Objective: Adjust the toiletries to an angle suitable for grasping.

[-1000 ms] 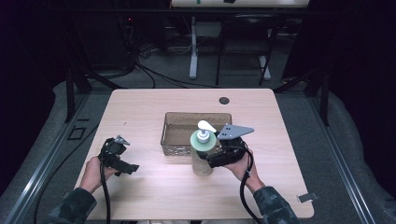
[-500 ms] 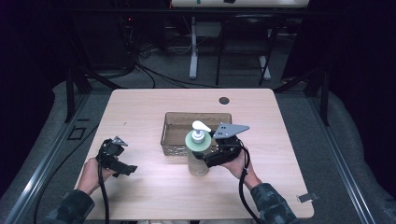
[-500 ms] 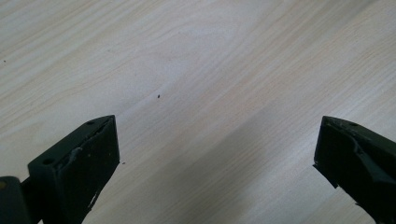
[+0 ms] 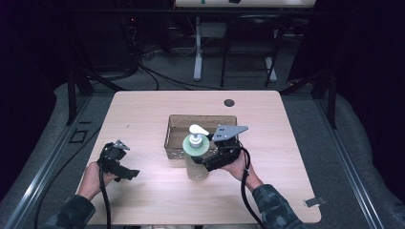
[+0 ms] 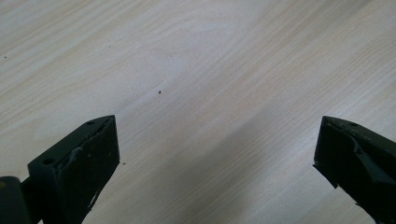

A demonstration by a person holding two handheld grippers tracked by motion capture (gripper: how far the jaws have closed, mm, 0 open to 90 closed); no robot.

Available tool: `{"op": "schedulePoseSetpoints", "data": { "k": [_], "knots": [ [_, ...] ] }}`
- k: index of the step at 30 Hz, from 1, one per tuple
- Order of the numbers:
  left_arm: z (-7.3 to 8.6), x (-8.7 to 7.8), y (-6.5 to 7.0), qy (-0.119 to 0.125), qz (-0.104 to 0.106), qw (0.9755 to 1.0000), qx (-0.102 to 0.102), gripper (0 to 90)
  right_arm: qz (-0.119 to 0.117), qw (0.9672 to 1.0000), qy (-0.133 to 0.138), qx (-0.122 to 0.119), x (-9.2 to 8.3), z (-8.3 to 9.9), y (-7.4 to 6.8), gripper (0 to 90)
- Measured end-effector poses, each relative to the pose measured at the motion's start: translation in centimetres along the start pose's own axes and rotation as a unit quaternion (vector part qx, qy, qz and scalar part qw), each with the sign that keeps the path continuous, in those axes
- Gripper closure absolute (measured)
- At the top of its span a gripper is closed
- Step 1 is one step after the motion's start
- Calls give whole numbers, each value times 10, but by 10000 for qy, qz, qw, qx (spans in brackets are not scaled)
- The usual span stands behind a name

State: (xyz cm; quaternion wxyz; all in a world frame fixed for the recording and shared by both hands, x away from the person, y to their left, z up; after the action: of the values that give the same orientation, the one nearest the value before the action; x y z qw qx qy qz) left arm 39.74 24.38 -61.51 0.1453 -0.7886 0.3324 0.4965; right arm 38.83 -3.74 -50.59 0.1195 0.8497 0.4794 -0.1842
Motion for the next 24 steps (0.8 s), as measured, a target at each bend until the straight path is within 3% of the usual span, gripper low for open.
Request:
{"op": "schedulePoseSetpoints", "data": {
  "k": [7, 12, 17, 21, 24],
  "knots": [
    [-1, 0, 1, 42, 42, 10000, 18, 2, -152, 9999, 51, -23, 4, -1, -2, 119],
    [-3, -2, 4, 80, 143, 9996, 212, 2, -214, 9997, -41, 101, 3, 1, -1, 111],
    [-9, -6, 8, 270, 262, 9988, 310, 5, -116, 9993, -287, 212, 0, 7, 3, 8],
    [-14, -6, 12, 331, 423, 9981, 293, 4, -14, 9991, -365, 227, -9, 10, 4, 0],
    [-18, -6, 16, 297, 467, 9976, 405, 3, 135, 9988, -408, 247, -19, 13, 7, 0]
  ]
}}
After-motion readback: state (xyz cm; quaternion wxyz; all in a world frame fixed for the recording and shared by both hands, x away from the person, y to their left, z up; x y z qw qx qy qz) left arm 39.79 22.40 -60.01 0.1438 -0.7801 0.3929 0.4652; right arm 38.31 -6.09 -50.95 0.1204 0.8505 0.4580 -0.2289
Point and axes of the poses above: each handheld gripper's, and its own axes: x roughly forward along the jaws, z roughly out of its underside, y roughly to its right, the point moved 9 cm from there along x, roughly forward along the jaws, and after that the axes turned 7 degrees about z, right-handed, at the moved point
